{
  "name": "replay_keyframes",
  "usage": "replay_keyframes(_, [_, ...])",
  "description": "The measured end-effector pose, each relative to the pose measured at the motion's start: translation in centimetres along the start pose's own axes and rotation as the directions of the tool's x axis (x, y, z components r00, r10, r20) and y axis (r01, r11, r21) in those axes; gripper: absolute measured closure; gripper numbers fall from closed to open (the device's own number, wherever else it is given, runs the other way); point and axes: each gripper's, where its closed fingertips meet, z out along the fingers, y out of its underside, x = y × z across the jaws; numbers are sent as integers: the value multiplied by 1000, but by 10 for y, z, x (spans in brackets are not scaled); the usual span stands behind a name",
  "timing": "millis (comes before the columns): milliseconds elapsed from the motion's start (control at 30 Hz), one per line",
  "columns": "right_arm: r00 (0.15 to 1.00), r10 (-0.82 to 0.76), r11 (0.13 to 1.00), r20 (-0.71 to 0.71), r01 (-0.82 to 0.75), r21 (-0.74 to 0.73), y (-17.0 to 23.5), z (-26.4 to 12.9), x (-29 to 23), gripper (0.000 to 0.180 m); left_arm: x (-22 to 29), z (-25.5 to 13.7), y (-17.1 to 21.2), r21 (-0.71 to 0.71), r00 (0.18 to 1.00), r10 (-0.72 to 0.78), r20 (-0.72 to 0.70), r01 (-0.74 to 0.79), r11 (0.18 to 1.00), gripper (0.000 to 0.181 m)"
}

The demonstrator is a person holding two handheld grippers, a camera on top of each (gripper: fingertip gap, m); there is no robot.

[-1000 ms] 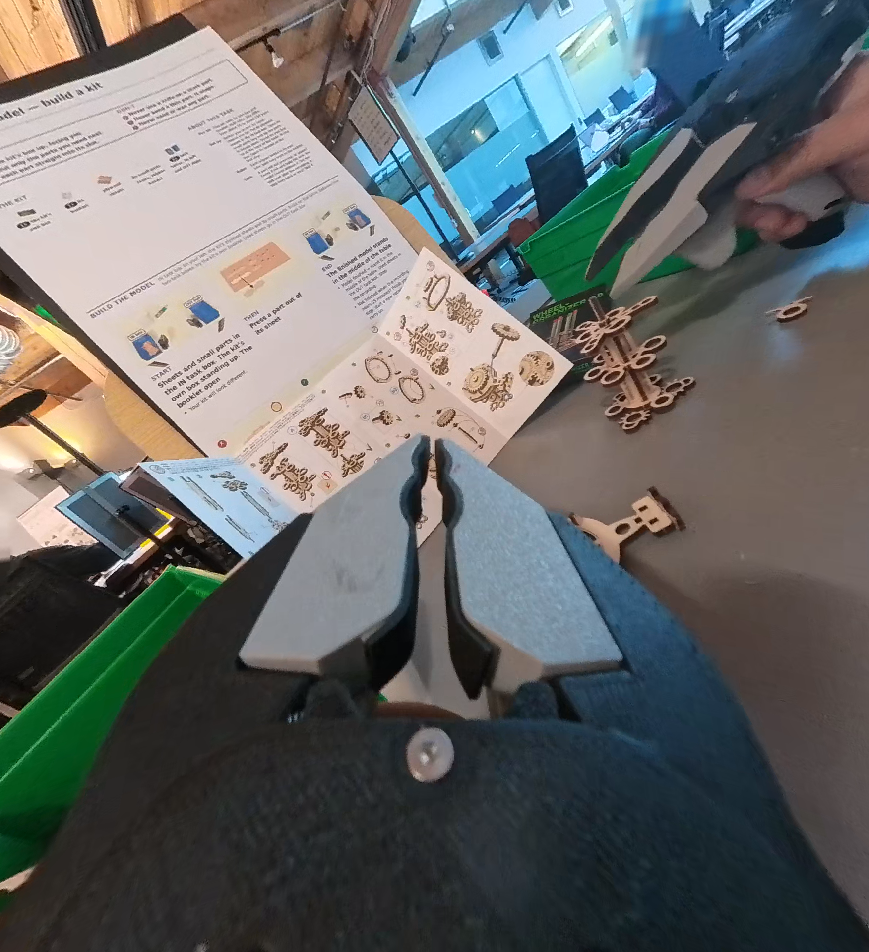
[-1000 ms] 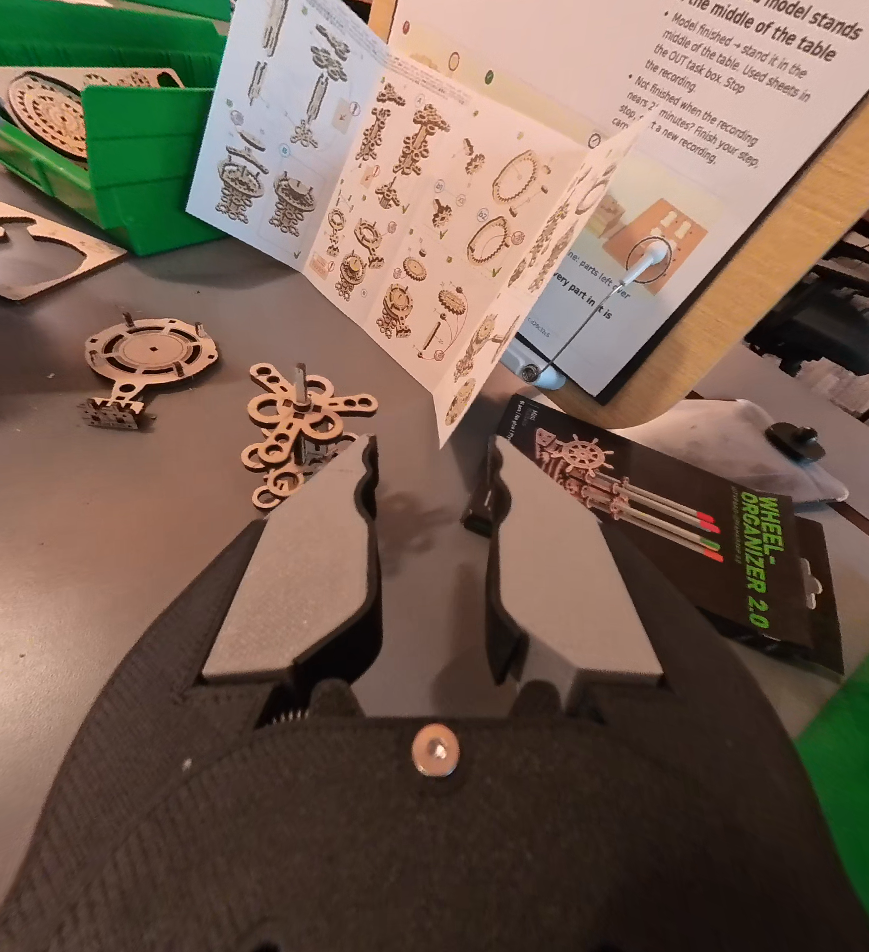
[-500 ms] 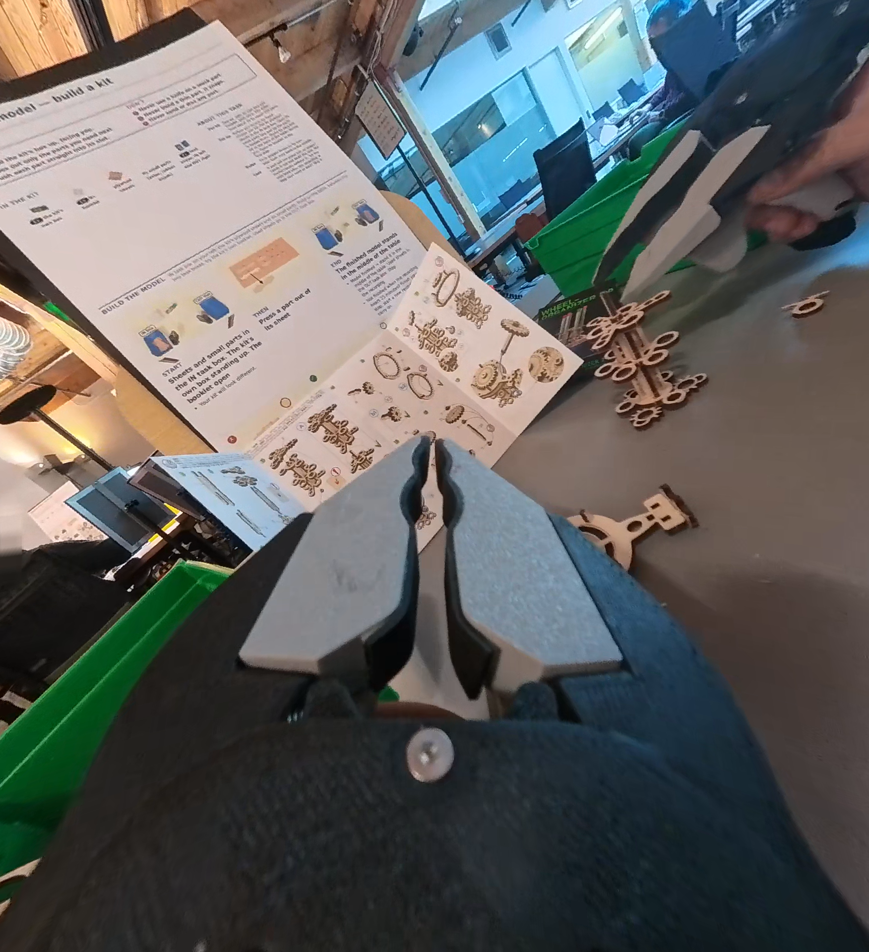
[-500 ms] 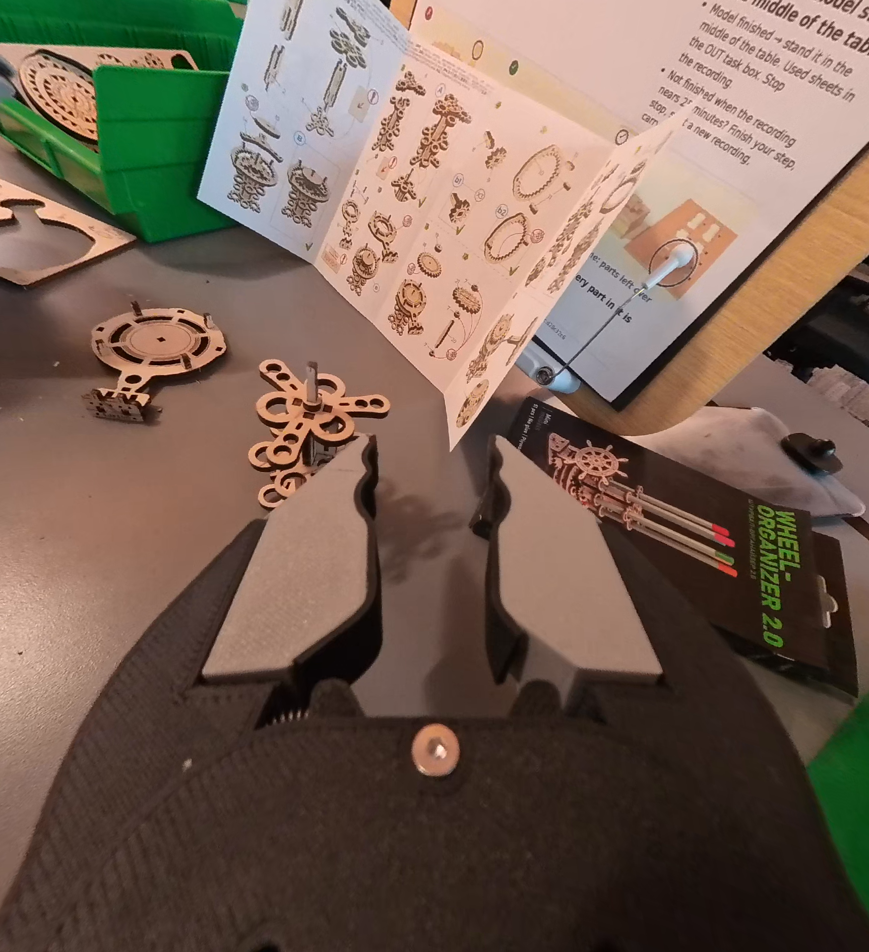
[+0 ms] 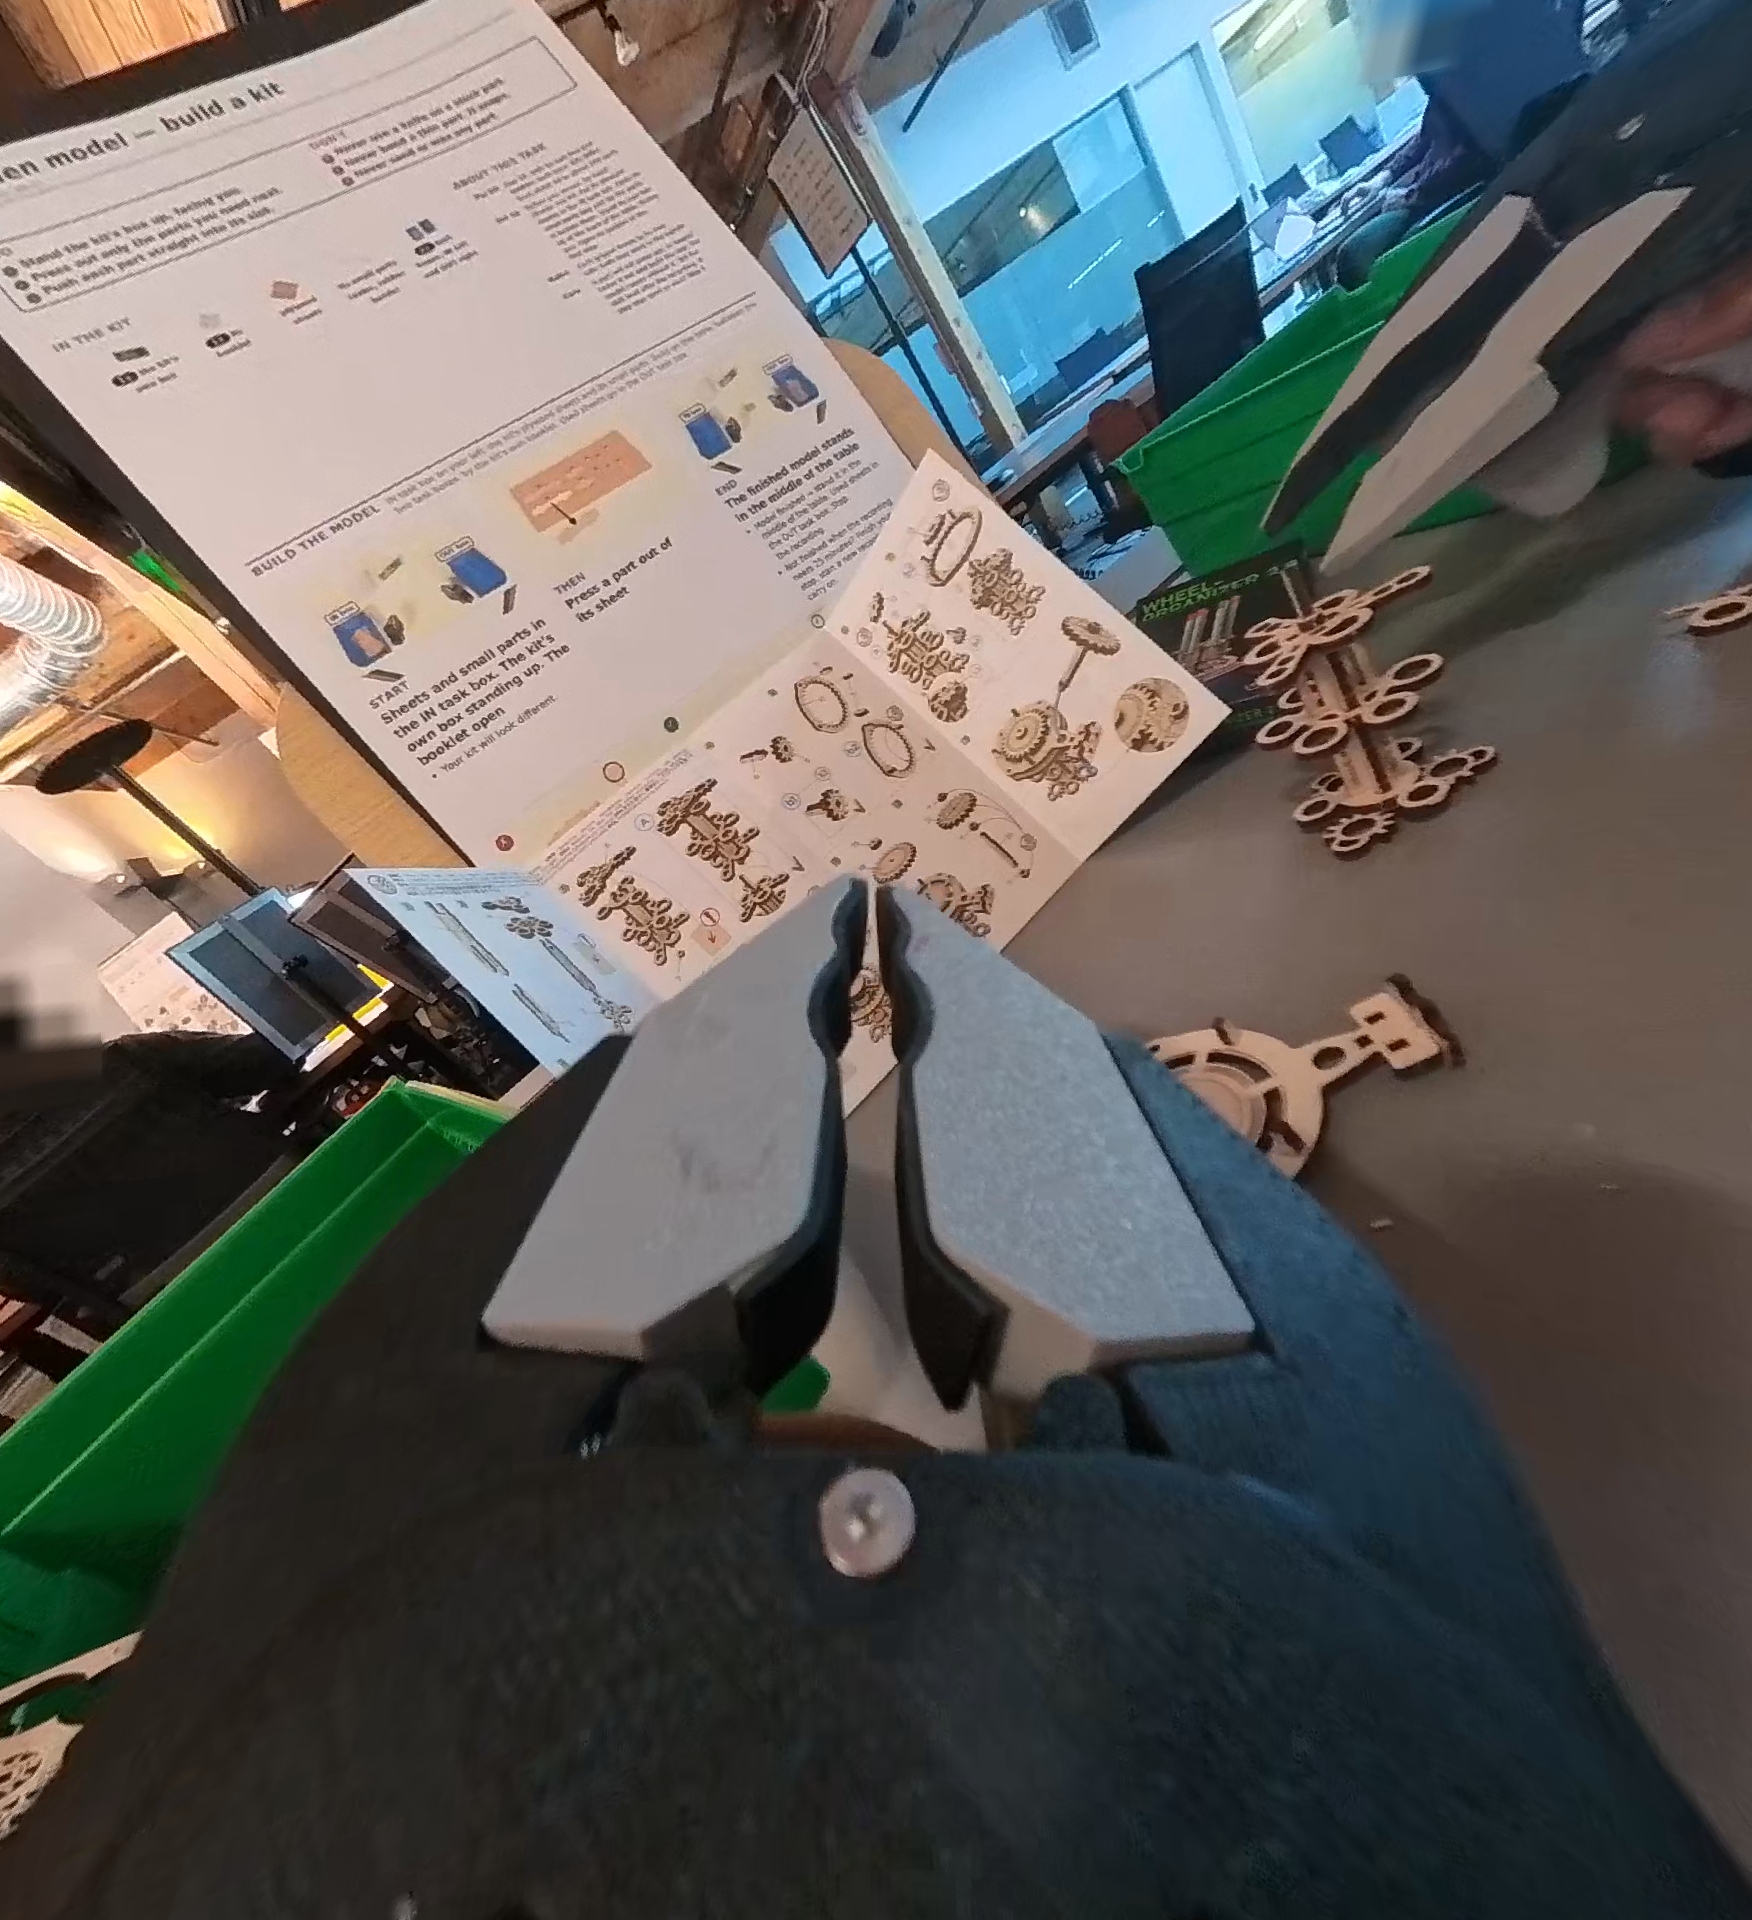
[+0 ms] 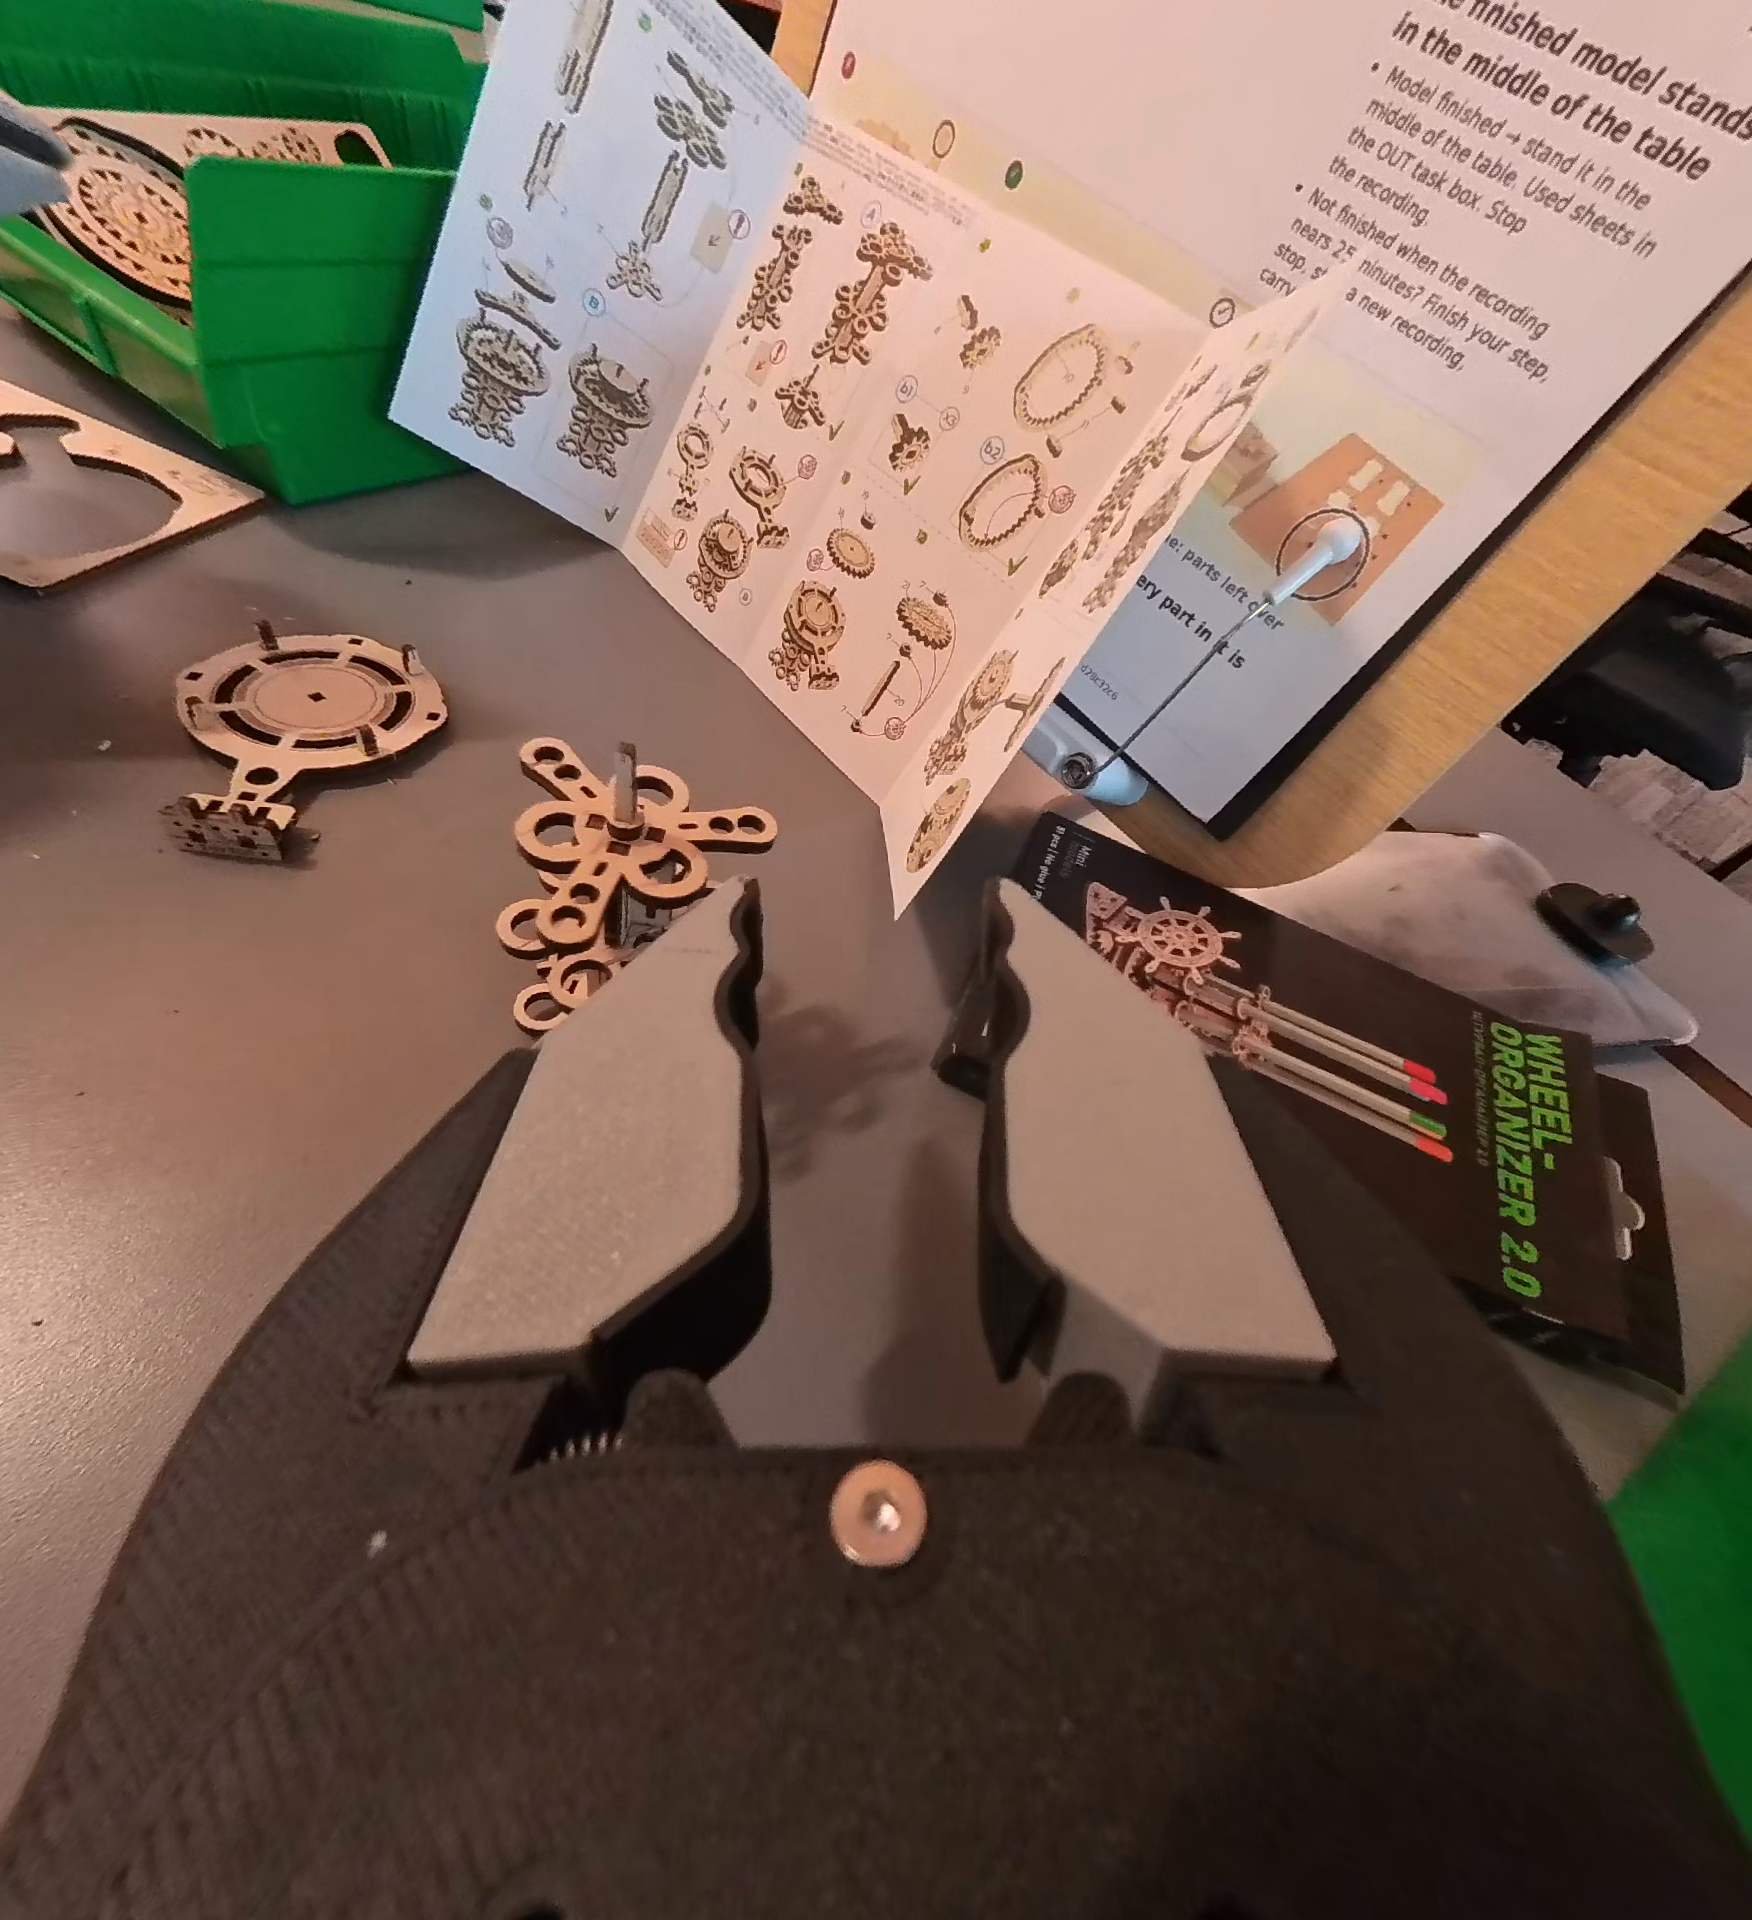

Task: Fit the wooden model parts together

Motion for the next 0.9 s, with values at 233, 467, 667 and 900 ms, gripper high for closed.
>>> replay_keyframes(233, [1000, -15, 1000, 1, 15, 0, -1, 0, -2, 141, -1, 1, 3, -11, 1000, -2, 2, 2, 1000, 181])
replay_keyframes(467, [1000, 9, 1000, 13, -9, 18, -4, -3, -2, 140, -3, 0, 2, -10, 1000, -3, 10, 3, 1000, 181])
replay_keyframes(667, [1000, 4, 1000, 13, -4, 25, -7, -4, -4, 140, -4, 0, 2, -9, 1000, -3, 14, 3, 1000, 181])
replay_keyframes(900, [1000, -5, 1000, -7, 5, 16, -7, -4, -3, 141, -9, 2, 11, -54, 999, -5, 37, 7, 999, 181])
